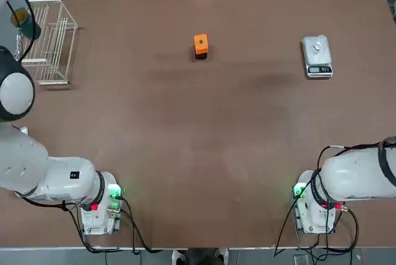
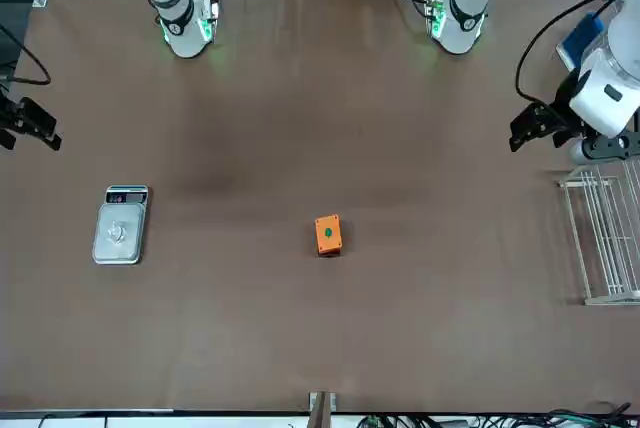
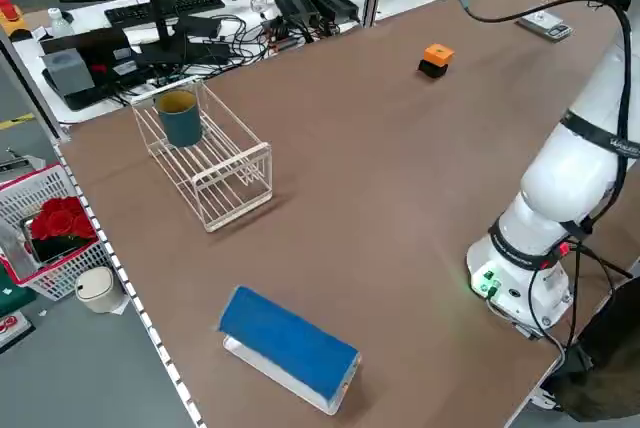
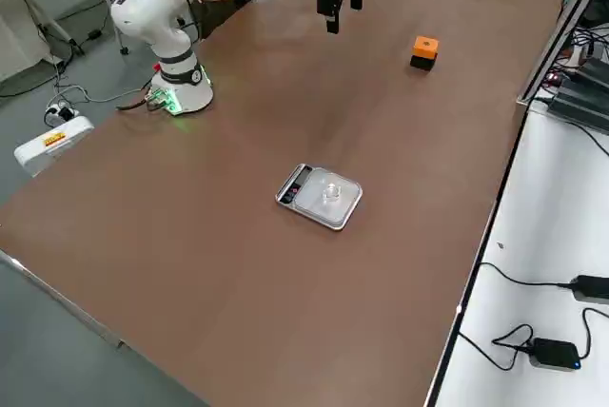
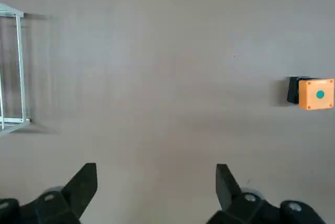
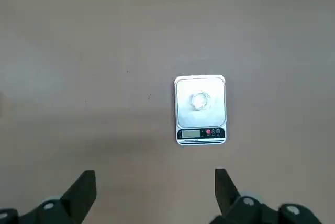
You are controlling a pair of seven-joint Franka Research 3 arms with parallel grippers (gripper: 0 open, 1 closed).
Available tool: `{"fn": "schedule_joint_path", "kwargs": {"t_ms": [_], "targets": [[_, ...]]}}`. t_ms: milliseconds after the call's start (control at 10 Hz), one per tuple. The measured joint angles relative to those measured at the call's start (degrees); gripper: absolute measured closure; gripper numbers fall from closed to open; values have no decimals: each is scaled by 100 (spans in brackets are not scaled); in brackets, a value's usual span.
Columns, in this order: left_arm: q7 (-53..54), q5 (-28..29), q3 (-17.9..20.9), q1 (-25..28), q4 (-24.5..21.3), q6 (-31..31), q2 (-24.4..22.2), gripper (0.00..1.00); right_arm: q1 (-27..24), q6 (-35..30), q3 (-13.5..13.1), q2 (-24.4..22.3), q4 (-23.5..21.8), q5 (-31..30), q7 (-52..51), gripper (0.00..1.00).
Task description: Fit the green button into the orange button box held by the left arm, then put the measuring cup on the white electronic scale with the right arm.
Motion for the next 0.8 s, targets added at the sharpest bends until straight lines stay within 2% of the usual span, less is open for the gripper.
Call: {"fn": "schedule_joint_path", "kwargs": {"t_ms": [300,600,800], "targets": [[343,86,253,-117,1,21,-92,0,0,-4,-7,0,1,0,0,0],[350,93,759,-702,17,68,-90,0,-1,-28,-25,0,1,0,0,0],[351,95,873,-772,18,78,-77,0,1,-323,-34,2,-1,0,0,0]]}}
